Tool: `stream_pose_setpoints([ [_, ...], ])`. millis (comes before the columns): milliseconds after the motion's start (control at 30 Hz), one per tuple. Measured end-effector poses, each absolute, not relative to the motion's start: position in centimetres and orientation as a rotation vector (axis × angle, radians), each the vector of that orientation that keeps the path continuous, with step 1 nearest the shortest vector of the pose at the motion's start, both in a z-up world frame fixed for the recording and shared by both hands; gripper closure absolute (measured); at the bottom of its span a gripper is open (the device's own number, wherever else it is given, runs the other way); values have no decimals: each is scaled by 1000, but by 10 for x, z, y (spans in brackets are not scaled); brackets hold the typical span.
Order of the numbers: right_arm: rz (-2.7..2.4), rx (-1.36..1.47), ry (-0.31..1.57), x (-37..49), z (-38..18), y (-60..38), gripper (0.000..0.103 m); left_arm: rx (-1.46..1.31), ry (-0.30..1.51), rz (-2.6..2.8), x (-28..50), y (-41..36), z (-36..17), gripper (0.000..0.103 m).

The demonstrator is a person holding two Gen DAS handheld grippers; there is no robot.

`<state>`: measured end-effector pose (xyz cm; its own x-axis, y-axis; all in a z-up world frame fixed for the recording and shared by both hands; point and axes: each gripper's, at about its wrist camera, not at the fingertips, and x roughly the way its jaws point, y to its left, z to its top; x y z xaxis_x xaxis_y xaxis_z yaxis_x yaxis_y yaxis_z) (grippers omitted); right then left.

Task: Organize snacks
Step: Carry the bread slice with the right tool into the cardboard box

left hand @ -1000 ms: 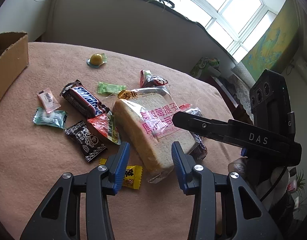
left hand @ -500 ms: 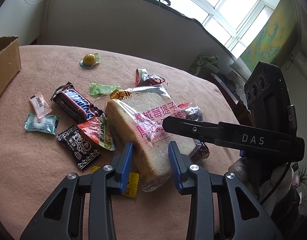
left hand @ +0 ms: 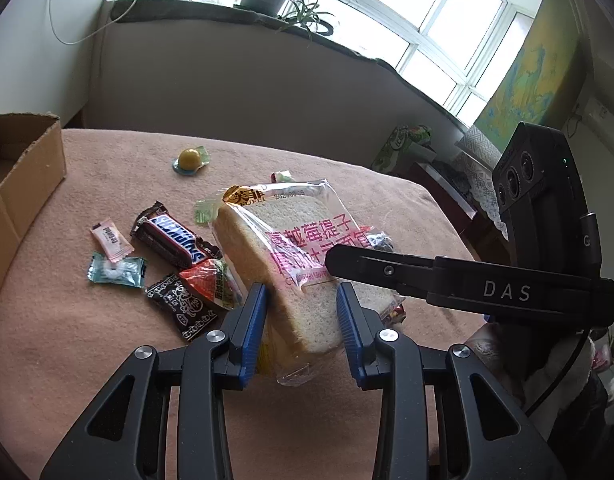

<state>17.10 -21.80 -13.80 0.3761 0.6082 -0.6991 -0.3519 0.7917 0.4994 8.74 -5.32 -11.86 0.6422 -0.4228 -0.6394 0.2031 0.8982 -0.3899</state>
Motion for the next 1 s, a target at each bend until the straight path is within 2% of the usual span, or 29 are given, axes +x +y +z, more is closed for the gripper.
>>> stream_pose_setpoints([
  [433,728,205,930,153,-91,-157,62,-303,672,-278,60,-5,-79,69],
  [1000,919,64,923,140,-76,-23,62,-378,598,-61,27,100,-72,69],
])
